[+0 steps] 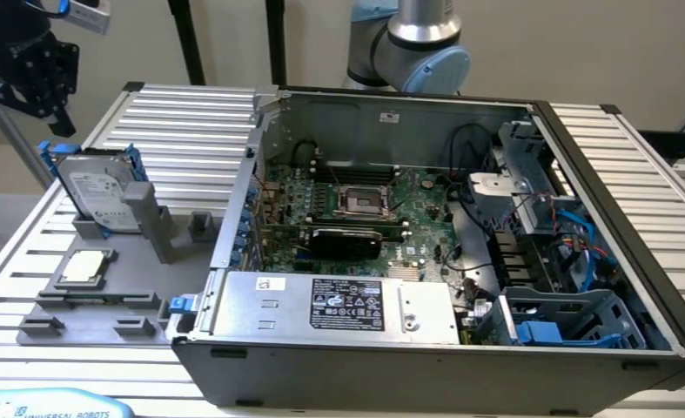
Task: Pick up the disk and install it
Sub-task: 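Pick up the disk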
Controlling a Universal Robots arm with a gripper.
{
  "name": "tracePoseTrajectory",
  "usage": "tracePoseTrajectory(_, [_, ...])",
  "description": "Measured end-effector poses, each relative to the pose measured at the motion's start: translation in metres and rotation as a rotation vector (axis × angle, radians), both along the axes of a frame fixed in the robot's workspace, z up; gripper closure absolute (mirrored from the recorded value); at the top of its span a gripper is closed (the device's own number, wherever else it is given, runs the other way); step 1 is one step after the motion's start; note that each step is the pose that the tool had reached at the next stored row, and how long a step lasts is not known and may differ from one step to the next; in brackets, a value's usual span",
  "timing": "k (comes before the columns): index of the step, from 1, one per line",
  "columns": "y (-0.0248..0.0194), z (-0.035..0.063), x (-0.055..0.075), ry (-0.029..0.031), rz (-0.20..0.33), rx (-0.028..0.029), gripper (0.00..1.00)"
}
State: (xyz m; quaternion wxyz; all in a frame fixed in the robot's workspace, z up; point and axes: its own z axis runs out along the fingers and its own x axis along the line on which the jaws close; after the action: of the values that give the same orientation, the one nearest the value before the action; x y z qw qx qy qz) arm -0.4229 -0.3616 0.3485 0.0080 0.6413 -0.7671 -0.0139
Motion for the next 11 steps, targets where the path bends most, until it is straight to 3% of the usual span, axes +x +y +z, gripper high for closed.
tracePoseTrajectory(3, [0.0003, -0.0002, 0.0, -0.0016, 0.041, -0.0039, 0.89])
tracePoseTrajectory(8, [0.0003, -0.0001, -0.0008, -0.0012, 0.098, -0.0159, 0.89])
tracePoseTrajectory(11, [0.0003, -0.0001, -0.0012, -0.0013, 0.123, -0.0174, 0.89])
